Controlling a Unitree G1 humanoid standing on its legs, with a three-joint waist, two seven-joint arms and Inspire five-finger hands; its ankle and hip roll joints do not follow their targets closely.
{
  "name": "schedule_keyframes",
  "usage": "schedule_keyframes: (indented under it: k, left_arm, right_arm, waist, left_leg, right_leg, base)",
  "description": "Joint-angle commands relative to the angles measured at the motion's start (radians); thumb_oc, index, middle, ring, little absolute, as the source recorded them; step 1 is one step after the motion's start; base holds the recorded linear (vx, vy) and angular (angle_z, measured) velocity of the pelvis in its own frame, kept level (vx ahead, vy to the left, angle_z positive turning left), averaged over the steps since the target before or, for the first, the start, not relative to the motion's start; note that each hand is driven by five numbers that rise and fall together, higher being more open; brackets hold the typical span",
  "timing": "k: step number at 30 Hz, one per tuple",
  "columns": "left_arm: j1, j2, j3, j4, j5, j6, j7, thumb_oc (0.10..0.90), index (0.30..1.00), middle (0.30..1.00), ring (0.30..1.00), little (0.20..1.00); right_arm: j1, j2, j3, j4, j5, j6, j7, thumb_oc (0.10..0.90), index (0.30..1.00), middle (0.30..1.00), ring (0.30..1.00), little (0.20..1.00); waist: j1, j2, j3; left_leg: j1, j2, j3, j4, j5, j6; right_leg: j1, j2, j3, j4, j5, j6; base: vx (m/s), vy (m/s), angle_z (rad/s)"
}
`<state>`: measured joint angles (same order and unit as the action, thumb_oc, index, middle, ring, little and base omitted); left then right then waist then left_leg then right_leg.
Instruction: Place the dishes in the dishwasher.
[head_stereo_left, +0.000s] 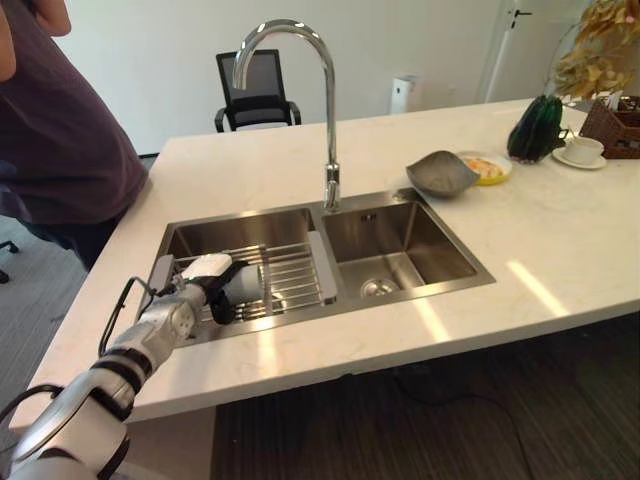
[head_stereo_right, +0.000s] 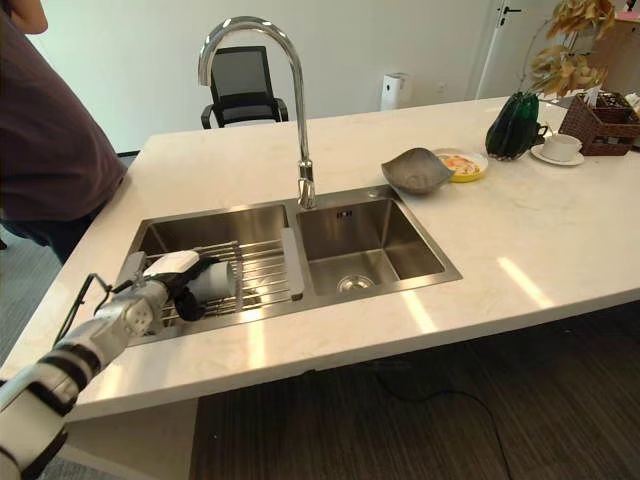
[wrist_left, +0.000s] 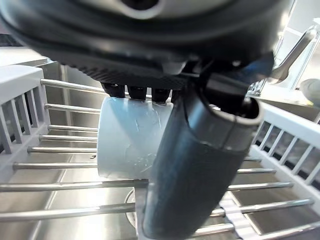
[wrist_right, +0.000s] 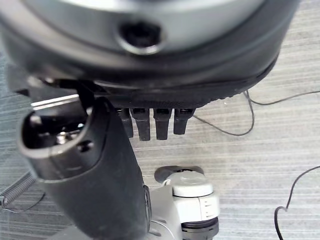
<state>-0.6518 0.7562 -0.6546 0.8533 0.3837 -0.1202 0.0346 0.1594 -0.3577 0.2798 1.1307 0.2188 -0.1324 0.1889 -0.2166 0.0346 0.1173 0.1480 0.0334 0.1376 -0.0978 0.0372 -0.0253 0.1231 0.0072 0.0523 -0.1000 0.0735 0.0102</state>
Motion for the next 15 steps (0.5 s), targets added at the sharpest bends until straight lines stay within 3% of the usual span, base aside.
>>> schedule_keyframes:
  k: [1, 6, 7, 8, 12, 15]
  left_arm:
    - [-0.257, -0.021, 0.004, 0.142, 0.045, 0.007, 0.078, 0.8, 0.9, 0.9, 0.9, 0.9]
    - [-0.317, -0.071, -0.04, 0.311, 0.074, 0.025, 0.072, 0.8, 0.9, 0.9, 0.9, 0.9]
    - [-0.328, -0.075, -0.045, 0.342, 0.086, 0.033, 0.073, 0.654, 0.681, 0.681, 0.681, 0.681]
    - [-0.324, -0.077, -0.041, 0.362, 0.093, 0.037, 0.074, 0.4, 0.3, 0.3, 0.3, 0.3]
    - [-0.342, -0.073, -0.026, 0.388, 0.065, 0.039, 0.085, 0.4, 0.3, 0.3, 0.3, 0.3]
    - [-0.378, -0.029, -0.018, 0.234, 0.009, 0.001, 0.143, 0.4, 0.3, 0.3, 0.3, 0.3]
  right_arm:
    - [-0.076, -0.002, 0.054, 0.024, 0.011, -0.03, -0.006, 0.8, 0.9, 0.9, 0.9, 0.9]
    - [-0.142, 0.007, 0.064, 0.088, 0.002, -0.025, -0.028, 0.8, 0.9, 0.9, 0.9, 0.9]
    - [-0.155, 0.007, 0.067, 0.098, 0.003, -0.023, -0.036, 0.8, 0.9, 0.9, 0.9, 0.9]
    - [-0.165, 0.008, 0.068, 0.103, 0.006, -0.023, -0.04, 0.8, 0.9, 0.9, 0.9, 0.9]
    - [-0.192, 0.008, 0.076, 0.115, 0.022, -0.017, -0.045, 0.8, 0.9, 0.9, 0.9, 0.9]
    - [-0.171, 0.016, 0.072, 0.106, 0.031, -0.025, -0.046, 0.8, 0.9, 0.9, 0.9, 0.9]
  waist:
    - [-0.005, -0.003, -0.015]
    - [-0.018, 0.007, -0.015]
    - [-0.019, 0.01, -0.015]
    - [-0.021, 0.011, -0.016]
    - [-0.026, 0.019, -0.018]
    - [-0.018, 0.017, -0.015]
  left_leg:
    - [0.043, -0.025, 0.064, 0.011, -0.1, -0.022]
    - [0.048, -0.024, 0.08, 0.011, -0.102, -0.021]
    - [0.051, -0.024, 0.085, 0.011, -0.103, -0.021]
    - [0.051, -0.023, 0.088, 0.011, -0.104, -0.021]
    - [0.053, -0.024, 0.101, 0.011, -0.106, -0.02]
    - [0.05, -0.024, 0.095, 0.011, -0.105, -0.021]
  right_leg:
    - [-0.015, -0.007, 0.047, 0.069, -0.128, 0.083]
    - [-0.017, -0.001, 0.058, 0.068, -0.123, 0.084]
    - [-0.017, -0.001, 0.061, 0.067, -0.121, 0.085]
    - [-0.017, 0.0, 0.065, 0.067, -0.121, 0.085]
    - [-0.018, 0.004, 0.079, 0.065, -0.118, 0.085]
    - [-0.02, 0.002, 0.074, 0.066, -0.117, 0.086]
  base:
    - [-0.01, -0.005, -0.1]
    - [-0.01, 0.002, -0.12]
    - [0.0, -0.002, -0.25]
    - [0.0, 0.0, -0.17]
    - [0.0, 0.001, -0.09]
    - [-0.01, -0.004, -0.03]
